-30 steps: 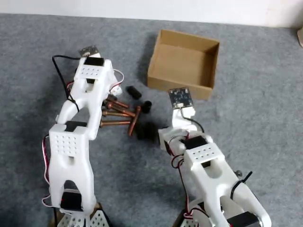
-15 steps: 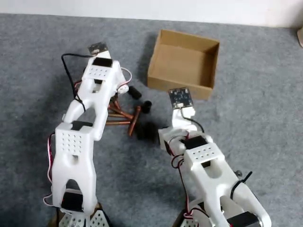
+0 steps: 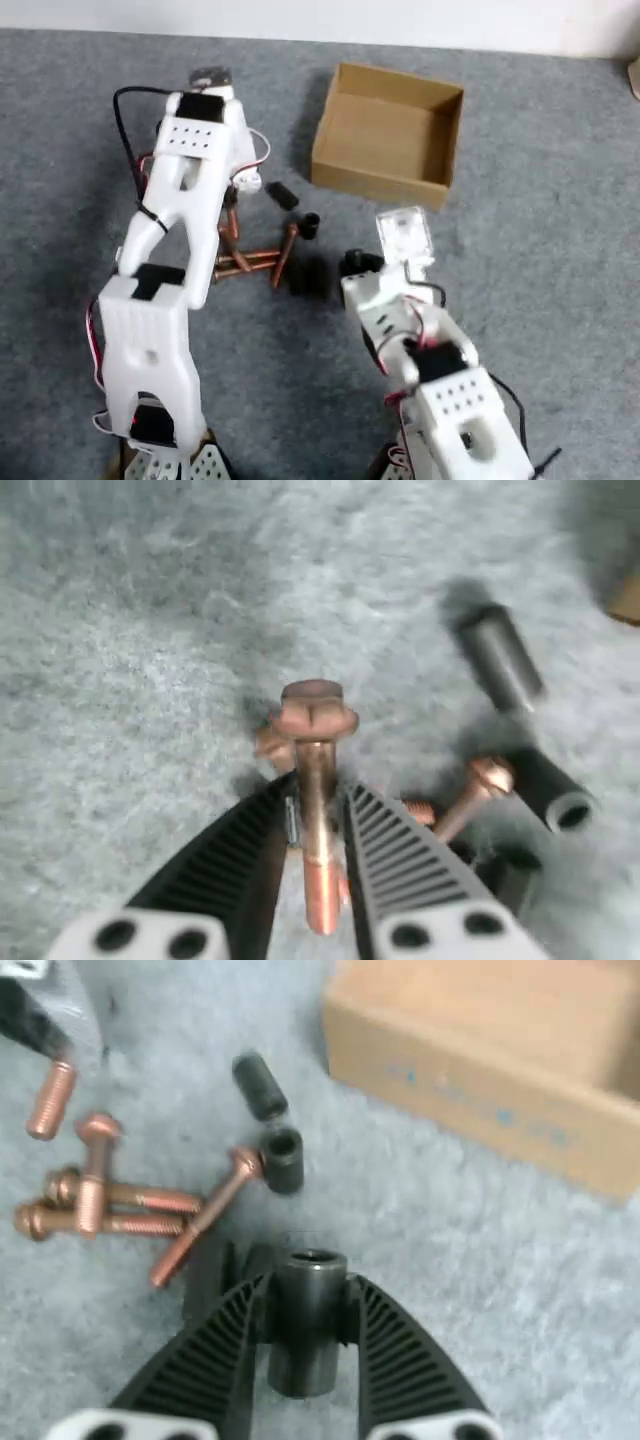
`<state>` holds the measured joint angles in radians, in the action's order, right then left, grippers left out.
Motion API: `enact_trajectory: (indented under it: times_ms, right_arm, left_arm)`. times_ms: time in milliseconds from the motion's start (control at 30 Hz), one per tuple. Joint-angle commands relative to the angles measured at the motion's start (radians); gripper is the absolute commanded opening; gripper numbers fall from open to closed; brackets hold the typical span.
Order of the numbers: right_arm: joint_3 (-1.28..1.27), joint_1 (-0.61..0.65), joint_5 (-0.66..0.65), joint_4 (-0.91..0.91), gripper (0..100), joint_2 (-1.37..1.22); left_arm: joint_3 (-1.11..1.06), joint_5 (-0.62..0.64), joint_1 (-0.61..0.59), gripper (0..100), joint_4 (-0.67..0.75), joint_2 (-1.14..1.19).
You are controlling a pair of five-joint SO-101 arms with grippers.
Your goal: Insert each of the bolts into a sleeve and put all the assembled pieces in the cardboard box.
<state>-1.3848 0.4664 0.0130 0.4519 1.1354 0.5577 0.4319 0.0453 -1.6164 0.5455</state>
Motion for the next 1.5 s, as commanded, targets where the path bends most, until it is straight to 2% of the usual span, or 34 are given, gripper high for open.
enact_trajectory:
  times_ms: [0,133,367,533,700,900,1000,1067,1233,1467]
  right_arm:
    - [-0.047,-0.004,-0.026,-0.039,0.4,0.183]
    - [-0.107,-0.004,-0.026,-0.039,0.4,0.321]
    - [-0.171,-0.004,-0.028,-0.036,0.4,0.487]
    - [-0.209,-0.001,-0.028,-0.035,0.4,0.570]
    - [-0.263,0.068,-0.028,-0.038,0.4,0.661]
    - [-0.308,0.117,-0.028,-0.039,0.4,0.702]
    - [-0.305,0.117,-0.028,-0.041,0.4,0.700]
    - [-0.305,0.119,-0.028,-0.041,0.4,0.700]
    - [-0.305,0.119,-0.028,-0.041,0.4,0.700]
    - [-0.312,0.140,-0.028,-0.041,0.4,0.700]
  left_arm:
    - [-0.082,-0.046,0.077,0,0.018,-0.165]
    - [-0.249,-0.052,0.117,0,0.109,-0.312]
    - [-0.650,-0.064,0.119,0,0.288,-0.719]
    - [-1.032,-0.064,0.120,0,0.549,-1.029]
    - [-1.328,-0.063,0.120,0,0.786,-1.366]
    - [-1.494,-0.055,0.128,0,0.853,-1.658]
    - [-1.546,-0.055,0.180,0,0.862,-1.750]
    - [-1.587,-0.055,0.219,0,0.916,-1.804]
    - [-1.788,-0.055,0.274,0,1.188,-1.959]
    - [-2.061,-0.061,0.286,1,1.573,-2.163]
